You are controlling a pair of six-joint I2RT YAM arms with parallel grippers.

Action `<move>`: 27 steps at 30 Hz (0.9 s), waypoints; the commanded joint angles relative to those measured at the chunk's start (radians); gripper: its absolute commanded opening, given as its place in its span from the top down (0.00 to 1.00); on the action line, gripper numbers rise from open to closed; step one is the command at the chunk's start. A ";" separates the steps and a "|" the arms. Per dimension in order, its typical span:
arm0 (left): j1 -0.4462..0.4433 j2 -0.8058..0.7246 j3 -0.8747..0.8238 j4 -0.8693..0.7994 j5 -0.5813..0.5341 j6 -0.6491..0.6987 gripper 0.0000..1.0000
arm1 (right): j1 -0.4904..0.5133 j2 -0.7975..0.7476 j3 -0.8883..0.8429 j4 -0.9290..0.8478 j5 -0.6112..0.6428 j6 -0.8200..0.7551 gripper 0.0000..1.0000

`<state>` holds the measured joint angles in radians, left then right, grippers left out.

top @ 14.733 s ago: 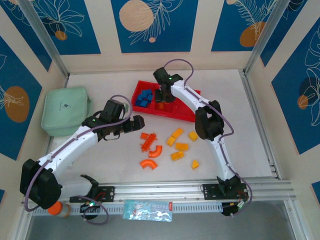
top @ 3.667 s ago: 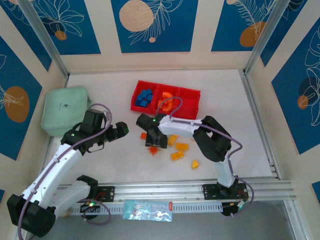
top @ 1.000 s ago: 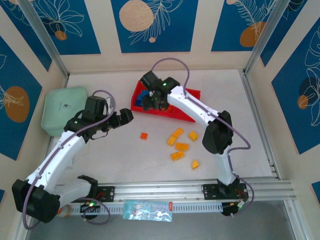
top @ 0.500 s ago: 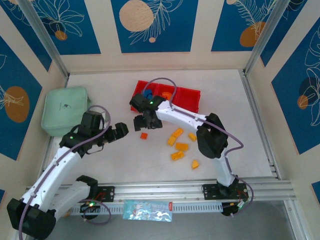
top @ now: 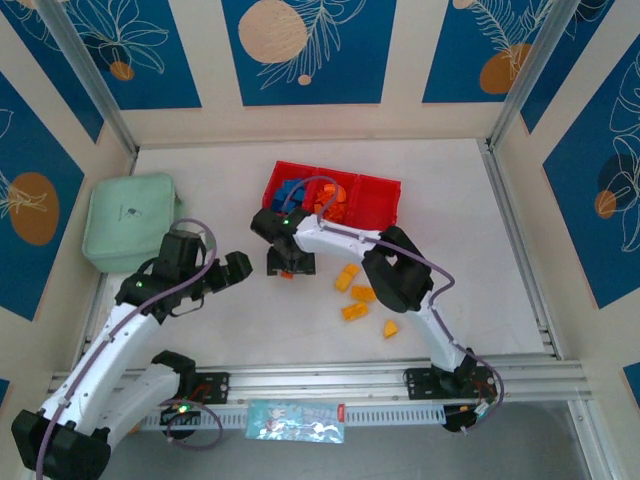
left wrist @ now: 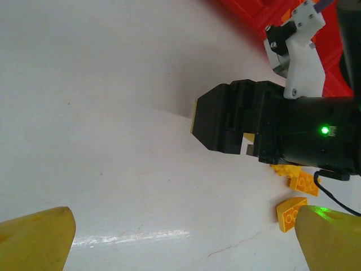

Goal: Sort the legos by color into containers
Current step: Place the lego in the container, then pick up the lego from the center of the table.

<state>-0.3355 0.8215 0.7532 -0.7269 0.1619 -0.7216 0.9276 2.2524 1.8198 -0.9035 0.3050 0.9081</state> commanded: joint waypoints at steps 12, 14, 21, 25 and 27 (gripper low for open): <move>0.017 0.001 -0.011 -0.011 -0.010 -0.016 0.01 | 0.009 0.034 0.027 0.008 -0.019 0.012 0.61; 0.017 0.003 -0.005 -0.010 -0.007 -0.016 0.01 | 0.009 0.028 0.026 0.008 -0.022 0.006 0.65; 0.017 0.008 0.007 -0.010 0.004 -0.010 0.01 | 0.005 -0.059 0.001 0.014 -0.018 -0.029 0.70; 0.018 0.029 0.036 0.003 0.012 0.002 0.01 | -0.013 -0.132 -0.010 -0.005 0.004 -0.063 0.70; 0.019 0.042 0.051 0.014 0.020 0.007 0.01 | -0.035 -0.167 -0.012 -0.019 0.014 -0.080 0.70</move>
<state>-0.3336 0.8539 0.7605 -0.7254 0.1570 -0.7273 0.9188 2.1849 1.8164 -0.8890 0.3073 0.8623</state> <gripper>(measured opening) 0.994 0.306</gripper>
